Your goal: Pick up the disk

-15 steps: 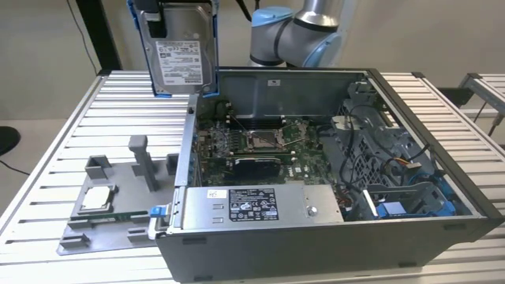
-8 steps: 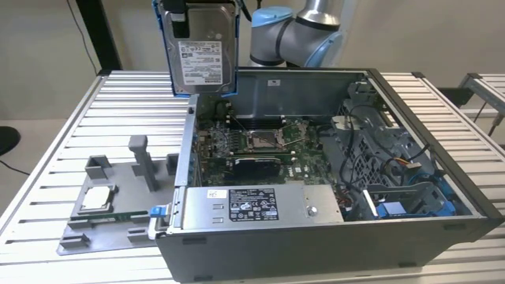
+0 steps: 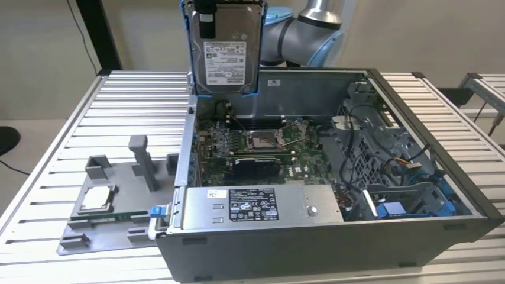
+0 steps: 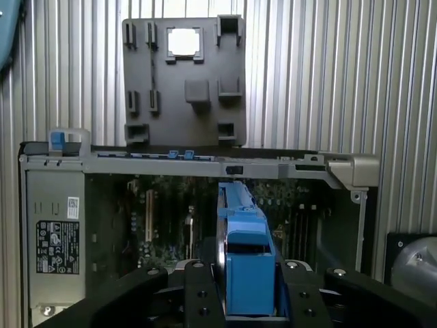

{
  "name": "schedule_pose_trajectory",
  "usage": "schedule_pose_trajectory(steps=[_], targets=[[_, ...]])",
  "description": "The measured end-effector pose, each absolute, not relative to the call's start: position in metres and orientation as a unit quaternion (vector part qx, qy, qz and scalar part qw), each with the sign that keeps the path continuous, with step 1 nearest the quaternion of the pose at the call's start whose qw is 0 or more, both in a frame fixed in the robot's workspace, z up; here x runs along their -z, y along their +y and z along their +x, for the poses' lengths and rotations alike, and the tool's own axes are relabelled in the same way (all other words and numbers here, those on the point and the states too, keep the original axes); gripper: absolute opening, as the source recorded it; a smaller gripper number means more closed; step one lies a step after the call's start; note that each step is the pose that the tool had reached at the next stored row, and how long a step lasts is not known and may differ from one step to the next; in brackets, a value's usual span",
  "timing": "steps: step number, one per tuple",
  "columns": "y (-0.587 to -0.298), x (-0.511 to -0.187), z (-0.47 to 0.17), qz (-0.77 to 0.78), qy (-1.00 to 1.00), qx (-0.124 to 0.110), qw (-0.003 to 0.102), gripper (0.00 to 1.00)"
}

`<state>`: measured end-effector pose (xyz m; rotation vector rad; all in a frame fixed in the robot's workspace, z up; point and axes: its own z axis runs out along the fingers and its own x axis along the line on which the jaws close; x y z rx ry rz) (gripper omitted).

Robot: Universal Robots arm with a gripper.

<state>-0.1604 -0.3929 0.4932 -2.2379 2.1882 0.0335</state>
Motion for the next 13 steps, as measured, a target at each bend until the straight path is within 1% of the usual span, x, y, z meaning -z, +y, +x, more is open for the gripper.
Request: schedule_pose_trajectory(steps=[13], targets=[[-0.402,-0.493,-0.101,-0.715,0.699,-0.011,0.006,0.00]])
